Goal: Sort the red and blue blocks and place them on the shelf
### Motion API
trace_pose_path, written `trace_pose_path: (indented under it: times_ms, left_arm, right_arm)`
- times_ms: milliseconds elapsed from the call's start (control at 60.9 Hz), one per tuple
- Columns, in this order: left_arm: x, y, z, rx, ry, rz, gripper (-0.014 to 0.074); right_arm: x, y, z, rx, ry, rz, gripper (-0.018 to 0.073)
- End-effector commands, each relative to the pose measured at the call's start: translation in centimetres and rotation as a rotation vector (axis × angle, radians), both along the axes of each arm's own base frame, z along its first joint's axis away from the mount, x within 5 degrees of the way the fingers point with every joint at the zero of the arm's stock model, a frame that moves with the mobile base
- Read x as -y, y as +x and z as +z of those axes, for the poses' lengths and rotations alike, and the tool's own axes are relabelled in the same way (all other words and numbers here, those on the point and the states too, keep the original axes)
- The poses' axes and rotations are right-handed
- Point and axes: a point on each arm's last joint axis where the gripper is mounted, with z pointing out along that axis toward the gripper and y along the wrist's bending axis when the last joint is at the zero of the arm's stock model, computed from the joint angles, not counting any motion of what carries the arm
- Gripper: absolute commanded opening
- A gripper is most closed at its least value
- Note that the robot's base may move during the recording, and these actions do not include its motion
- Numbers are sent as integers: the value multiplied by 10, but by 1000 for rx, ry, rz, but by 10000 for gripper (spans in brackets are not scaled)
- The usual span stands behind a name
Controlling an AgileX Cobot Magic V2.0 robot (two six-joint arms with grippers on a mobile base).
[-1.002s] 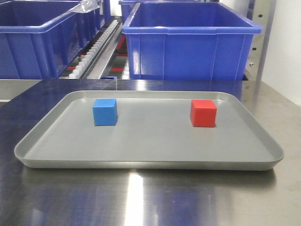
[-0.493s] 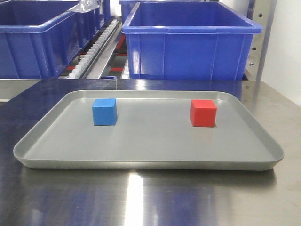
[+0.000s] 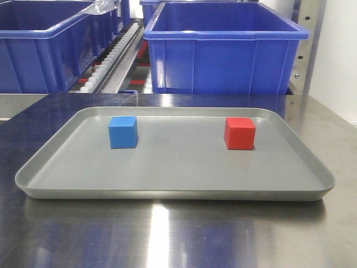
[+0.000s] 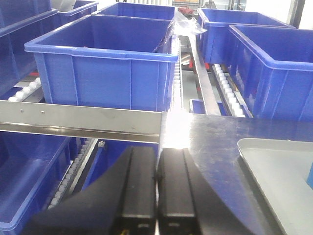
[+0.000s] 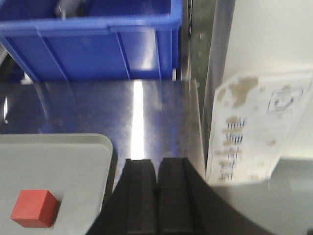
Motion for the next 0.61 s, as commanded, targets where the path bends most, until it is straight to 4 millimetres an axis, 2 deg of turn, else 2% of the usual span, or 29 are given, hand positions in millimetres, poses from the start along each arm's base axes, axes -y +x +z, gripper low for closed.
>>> trace_pose_path:
  times_ms: [0, 115, 230, 476, 542, 591]
  left_arm:
    - [0, 0, -4, 61, -3, 4, 137]
    - [0, 0, -4, 61, -3, 4, 137]
    - [0, 0, -4, 61, -3, 4, 137]
    - [0, 0, -4, 61, -3, 4, 137]
    - [0, 0, -4, 61, -3, 4, 137]
    - [0, 0, -4, 61, -3, 4, 137]
  right_arm:
    - [-3, 26, 17, -39, 13, 2, 69]
    - [-10, 51, 7, -180, -4, 23, 69]
    - [-23, 68, -12, -300, -21, 61, 69]
    - [-48, 78, -39, -423, -53, 143, 76]
    - [-52, 79, -42, -432, -57, 154, 141]
    - [-55, 79, -43, -436, -60, 164, 248]
